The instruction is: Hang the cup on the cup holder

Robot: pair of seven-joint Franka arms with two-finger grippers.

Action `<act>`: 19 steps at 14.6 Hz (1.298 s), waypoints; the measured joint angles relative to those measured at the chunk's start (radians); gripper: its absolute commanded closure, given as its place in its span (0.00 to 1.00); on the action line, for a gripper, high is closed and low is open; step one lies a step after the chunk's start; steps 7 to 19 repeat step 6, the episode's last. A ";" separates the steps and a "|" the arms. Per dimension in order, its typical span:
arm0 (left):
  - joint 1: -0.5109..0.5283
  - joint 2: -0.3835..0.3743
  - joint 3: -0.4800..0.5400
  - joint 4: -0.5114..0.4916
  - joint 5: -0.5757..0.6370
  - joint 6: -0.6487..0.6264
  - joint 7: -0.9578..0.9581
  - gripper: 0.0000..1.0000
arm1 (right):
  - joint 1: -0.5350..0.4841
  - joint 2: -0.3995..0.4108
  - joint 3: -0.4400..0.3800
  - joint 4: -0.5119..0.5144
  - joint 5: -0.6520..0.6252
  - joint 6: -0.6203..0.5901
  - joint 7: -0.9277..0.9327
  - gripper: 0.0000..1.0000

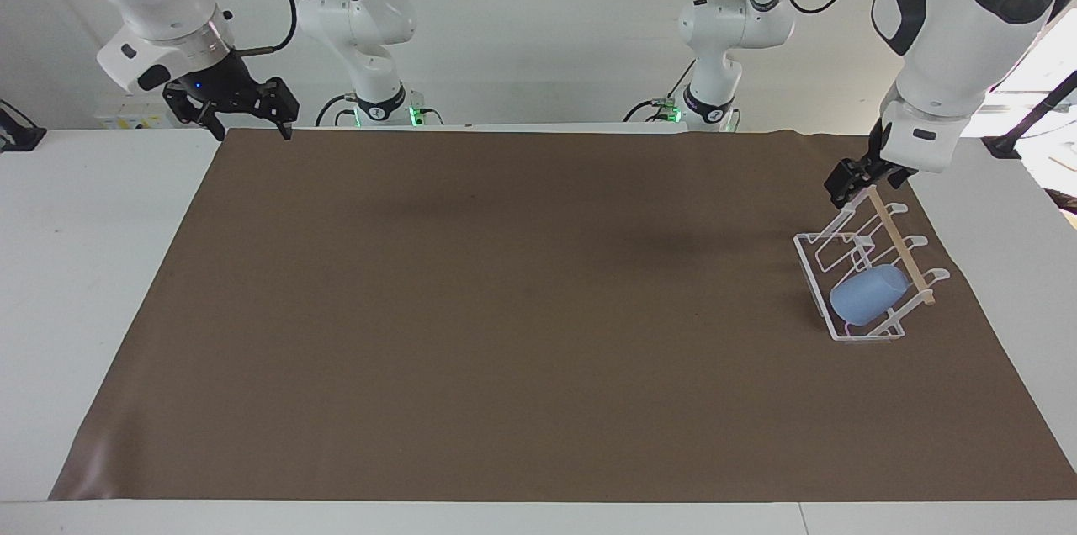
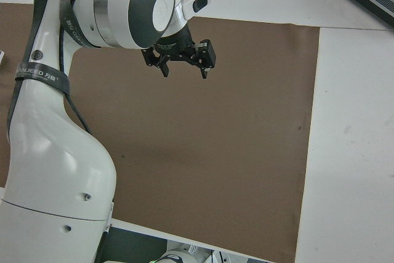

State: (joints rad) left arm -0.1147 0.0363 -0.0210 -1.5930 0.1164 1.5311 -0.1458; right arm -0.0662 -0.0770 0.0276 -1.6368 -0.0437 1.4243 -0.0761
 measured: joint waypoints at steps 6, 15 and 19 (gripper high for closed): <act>0.003 -0.012 0.005 0.066 -0.132 -0.042 0.102 0.00 | 0.000 0.000 0.000 0.000 0.000 0.000 0.000 0.01; 0.003 -0.012 0.005 0.066 -0.132 -0.042 0.102 0.00 | 0.000 0.000 0.000 0.000 0.000 0.000 0.000 0.01; 0.003 -0.012 0.005 0.066 -0.132 -0.042 0.102 0.00 | 0.000 0.000 0.000 0.000 0.000 0.000 0.000 0.01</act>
